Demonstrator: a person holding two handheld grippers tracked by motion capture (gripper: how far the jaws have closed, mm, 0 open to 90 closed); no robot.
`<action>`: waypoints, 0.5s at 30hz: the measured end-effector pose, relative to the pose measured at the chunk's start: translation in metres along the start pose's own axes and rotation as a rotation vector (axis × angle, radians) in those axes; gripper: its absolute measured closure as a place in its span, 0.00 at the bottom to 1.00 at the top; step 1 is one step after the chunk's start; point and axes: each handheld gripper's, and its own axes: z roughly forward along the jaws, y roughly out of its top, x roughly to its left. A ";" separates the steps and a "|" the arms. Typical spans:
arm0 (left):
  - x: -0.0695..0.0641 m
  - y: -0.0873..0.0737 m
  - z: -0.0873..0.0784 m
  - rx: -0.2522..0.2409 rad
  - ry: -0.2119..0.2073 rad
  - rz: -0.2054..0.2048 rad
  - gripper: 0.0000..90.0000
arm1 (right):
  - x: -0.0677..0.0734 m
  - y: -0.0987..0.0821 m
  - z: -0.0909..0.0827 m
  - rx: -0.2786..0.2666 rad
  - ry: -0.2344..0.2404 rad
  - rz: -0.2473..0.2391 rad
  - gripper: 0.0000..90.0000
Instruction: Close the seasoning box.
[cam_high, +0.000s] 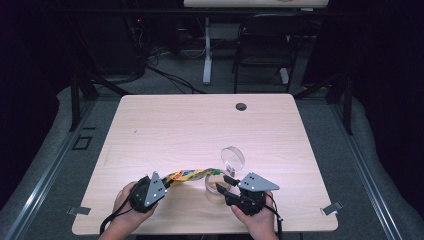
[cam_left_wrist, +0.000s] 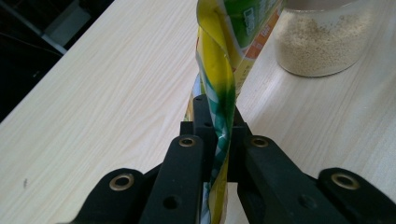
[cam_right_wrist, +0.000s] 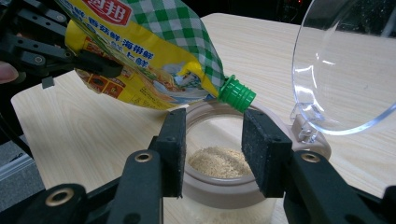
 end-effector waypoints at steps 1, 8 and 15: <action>0.000 -0.001 0.001 -0.002 -0.002 -0.007 0.99 | 0.000 0.000 0.000 -0.001 0.001 0.002 0.67; 0.002 -0.006 0.001 -0.017 -0.008 -0.030 0.99 | -0.001 0.000 -0.001 -0.008 0.001 0.017 0.67; 0.003 -0.010 0.001 -0.029 -0.006 -0.063 0.99 | -0.001 0.000 -0.001 -0.007 0.004 0.014 0.67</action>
